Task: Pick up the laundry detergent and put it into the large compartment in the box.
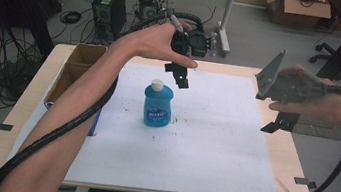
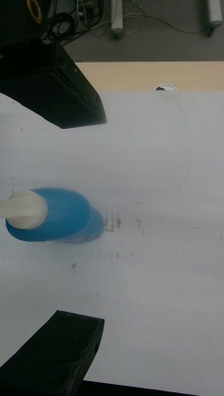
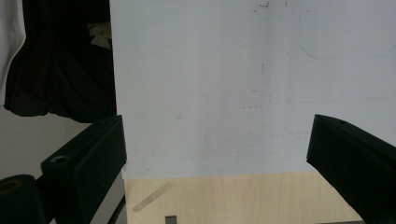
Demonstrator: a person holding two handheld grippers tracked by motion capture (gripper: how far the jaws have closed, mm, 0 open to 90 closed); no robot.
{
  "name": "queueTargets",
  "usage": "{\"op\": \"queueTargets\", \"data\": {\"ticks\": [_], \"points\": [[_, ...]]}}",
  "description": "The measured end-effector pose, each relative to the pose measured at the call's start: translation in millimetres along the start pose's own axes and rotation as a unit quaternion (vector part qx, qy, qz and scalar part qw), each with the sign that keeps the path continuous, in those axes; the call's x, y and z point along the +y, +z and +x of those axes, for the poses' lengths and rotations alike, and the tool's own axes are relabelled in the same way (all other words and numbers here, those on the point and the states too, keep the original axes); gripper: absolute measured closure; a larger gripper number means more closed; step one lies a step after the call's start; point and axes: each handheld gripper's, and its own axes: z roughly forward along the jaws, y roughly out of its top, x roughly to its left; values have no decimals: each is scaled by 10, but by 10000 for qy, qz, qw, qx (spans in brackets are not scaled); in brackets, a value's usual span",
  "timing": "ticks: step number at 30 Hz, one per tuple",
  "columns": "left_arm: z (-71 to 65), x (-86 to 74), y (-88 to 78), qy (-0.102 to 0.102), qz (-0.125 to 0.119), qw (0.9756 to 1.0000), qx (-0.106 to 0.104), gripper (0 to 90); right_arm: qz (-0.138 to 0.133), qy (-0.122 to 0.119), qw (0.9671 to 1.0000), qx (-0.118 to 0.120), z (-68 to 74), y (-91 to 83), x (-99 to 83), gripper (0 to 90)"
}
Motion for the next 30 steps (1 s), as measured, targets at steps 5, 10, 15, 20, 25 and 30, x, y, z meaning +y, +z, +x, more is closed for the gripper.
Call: {"op": "queueTargets", "data": {"ticks": [5, 10, 15, 20, 25, 30], "points": [[1, 0, -16, 7, 2, 10000, 11, 44, -2, 2, 10000, -15, 0, -16, -5, 47], [7, -12, -15, -16, 33, 10000, 7, 44, -14, -2, 10000, -26, 11, -24, -2, 47], [2, 7, -32, 5, 24, 10000, 12, 44, -23, 9, 10000, -41, 27, -53, -13, 47], [-5, 22, -61, 14, 39, 10000, 29, 44, -25, 15, 10000, -64, 37, -71, -27, 47], [-19, 28, -67, 18, 25, 10000, 33, 44, -27, 12, 10000, -66, 43, -68, -28, 47], [-26, 17, -56, 9, 41, 10000, 25, 44, -17, 1, 10000, -57, 48, -54, -18, 47]]}}
